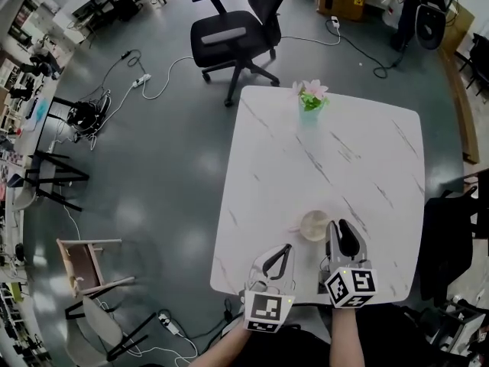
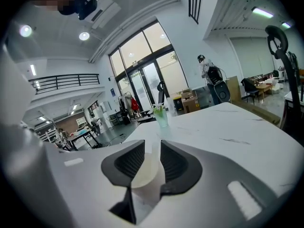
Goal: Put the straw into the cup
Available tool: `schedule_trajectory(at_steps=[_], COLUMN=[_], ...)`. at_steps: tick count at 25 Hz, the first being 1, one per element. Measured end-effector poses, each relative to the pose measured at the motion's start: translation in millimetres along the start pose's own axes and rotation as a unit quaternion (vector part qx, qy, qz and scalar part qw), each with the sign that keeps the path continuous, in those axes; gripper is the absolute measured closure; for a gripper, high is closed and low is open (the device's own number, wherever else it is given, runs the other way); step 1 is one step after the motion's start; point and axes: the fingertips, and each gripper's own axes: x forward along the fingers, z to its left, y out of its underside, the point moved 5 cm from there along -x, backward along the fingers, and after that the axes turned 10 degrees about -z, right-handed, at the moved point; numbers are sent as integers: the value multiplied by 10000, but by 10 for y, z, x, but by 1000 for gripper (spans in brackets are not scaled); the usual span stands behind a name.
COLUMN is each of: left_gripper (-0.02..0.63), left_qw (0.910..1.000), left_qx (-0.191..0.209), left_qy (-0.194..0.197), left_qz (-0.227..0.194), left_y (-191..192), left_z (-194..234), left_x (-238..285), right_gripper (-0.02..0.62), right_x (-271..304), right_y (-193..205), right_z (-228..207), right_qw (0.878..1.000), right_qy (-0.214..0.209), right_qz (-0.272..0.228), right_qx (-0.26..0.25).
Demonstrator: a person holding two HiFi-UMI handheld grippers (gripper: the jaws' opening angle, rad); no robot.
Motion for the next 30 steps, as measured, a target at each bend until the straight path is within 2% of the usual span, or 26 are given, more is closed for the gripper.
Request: schedule_trajectory(at_steps=[11, 14, 17, 30], left_gripper=[604, 604, 604, 604], left_qw=[9979, 9963, 9944, 9817], left_qx=[168, 206, 253, 493], left_qy=[193, 229, 256, 295], left_qz=[-589, -803, -996, -1813], left_y=[-383, -507, -627, -1013], left_z=[-102, -120, -142, -192], left_x=[-175, -225, -329, -851], right_gripper=[493, 527, 594, 595], right_x=[-460, -578, -716, -1200], right_y=[-326, -456, -572, -836], right_z=[254, 357, 476, 979], right_qw=[9991, 9977, 9960, 9864], right_qy=[-88, -133, -172, -434], right_qz=[-397, -626, -823, -1481], right_qx=[-115, -224, -315, -559])
